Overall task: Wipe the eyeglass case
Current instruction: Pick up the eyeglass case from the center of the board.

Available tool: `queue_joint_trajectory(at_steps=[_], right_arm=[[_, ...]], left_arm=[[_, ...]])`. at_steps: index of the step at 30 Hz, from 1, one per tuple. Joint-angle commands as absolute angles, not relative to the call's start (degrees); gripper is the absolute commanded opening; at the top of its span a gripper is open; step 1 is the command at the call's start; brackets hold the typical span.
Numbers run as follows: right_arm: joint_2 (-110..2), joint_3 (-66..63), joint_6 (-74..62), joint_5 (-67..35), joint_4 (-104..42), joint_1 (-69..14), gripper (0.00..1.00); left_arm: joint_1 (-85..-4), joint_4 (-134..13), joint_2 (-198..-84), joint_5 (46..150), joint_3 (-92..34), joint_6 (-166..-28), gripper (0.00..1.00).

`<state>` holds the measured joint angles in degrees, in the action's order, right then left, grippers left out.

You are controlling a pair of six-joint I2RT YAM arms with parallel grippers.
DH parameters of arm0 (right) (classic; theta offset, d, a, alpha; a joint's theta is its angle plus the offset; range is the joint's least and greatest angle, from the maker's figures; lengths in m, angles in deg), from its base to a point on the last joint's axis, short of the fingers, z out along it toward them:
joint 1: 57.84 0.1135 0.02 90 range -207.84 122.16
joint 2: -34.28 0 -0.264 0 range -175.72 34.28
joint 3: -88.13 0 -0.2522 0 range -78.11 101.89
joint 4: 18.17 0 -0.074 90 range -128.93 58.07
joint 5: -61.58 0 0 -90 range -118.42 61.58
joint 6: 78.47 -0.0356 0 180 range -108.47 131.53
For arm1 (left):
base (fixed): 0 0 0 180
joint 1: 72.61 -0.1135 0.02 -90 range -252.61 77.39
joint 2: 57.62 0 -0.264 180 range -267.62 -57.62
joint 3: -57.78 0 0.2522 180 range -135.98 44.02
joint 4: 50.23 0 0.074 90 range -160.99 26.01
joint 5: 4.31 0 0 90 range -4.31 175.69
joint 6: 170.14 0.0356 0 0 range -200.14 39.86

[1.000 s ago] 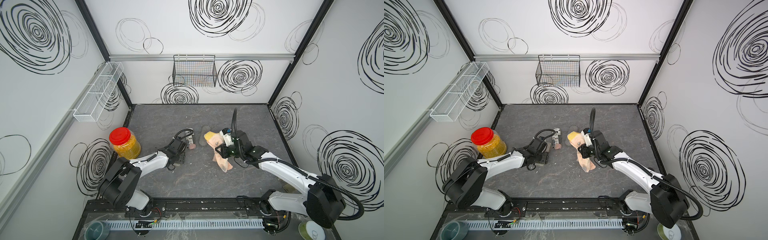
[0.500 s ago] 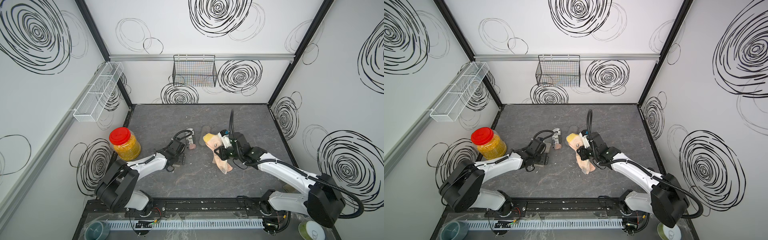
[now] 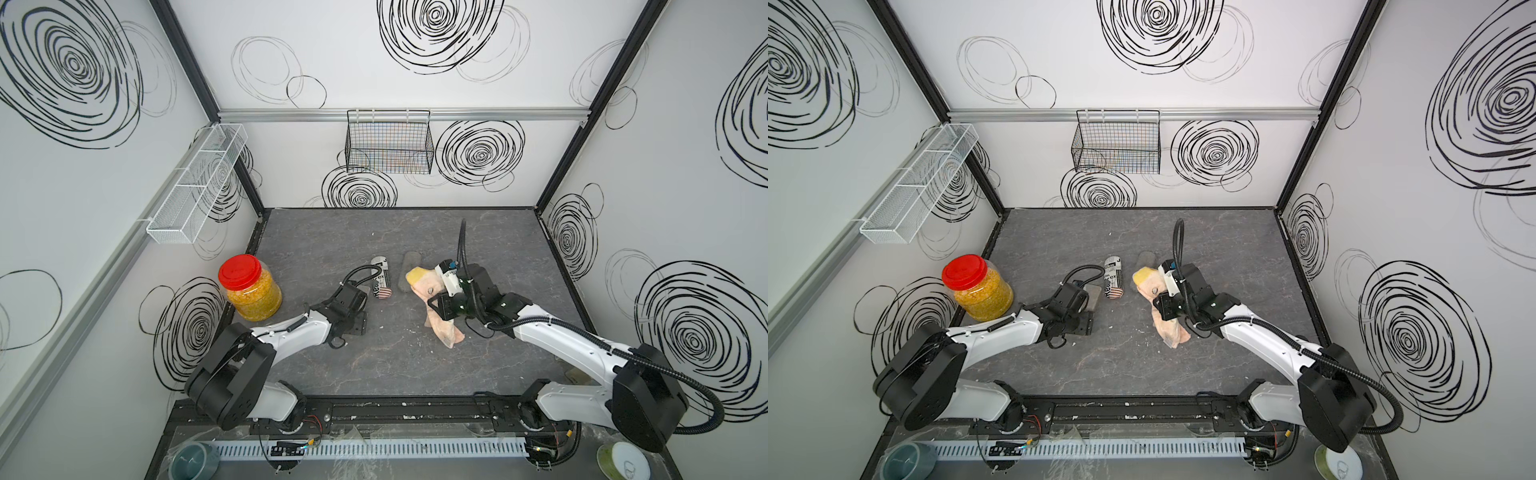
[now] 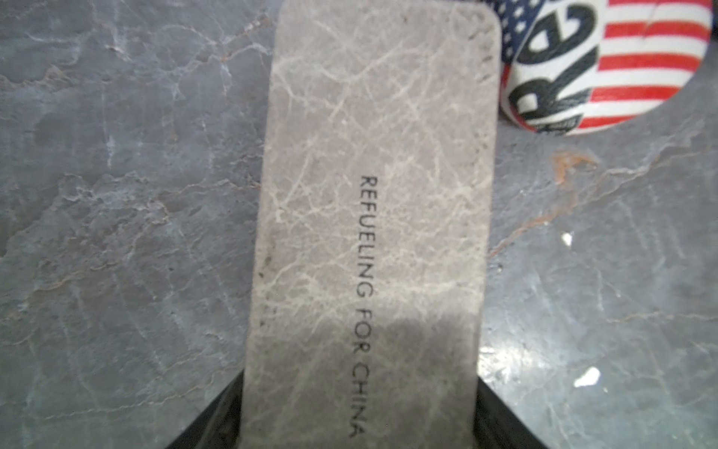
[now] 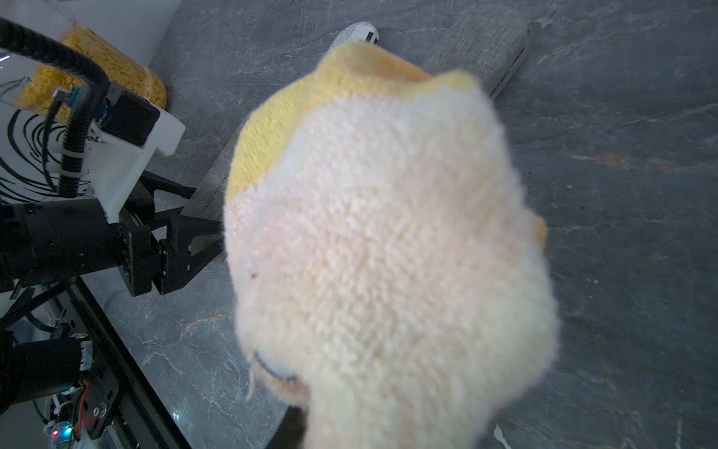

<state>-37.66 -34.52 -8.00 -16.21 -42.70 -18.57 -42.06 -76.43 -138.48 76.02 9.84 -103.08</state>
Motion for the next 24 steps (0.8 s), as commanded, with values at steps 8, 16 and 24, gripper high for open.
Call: queue_joint_trajectory(at_steps=[8,16,24], right_arm=[[-39.0,-30.7,-10.5,-0.6,-37.1,-19.7,0.21],[-39.2,-25.9,-10.8,1.3,-39.2,-21.3,0.21],[-38.2,-22.9,-10.5,3.7,-43.1,-27.4,0.21]], left_arm=[[-35.6,-70.7,-128.1,78.7,9.1,-98.0,0.67],[-26.5,-67.0,-125.9,79.8,3.3,-92.4,0.67],[-20.7,-66.0,-131.0,79.9,-3.3,-88.1,0.67]])
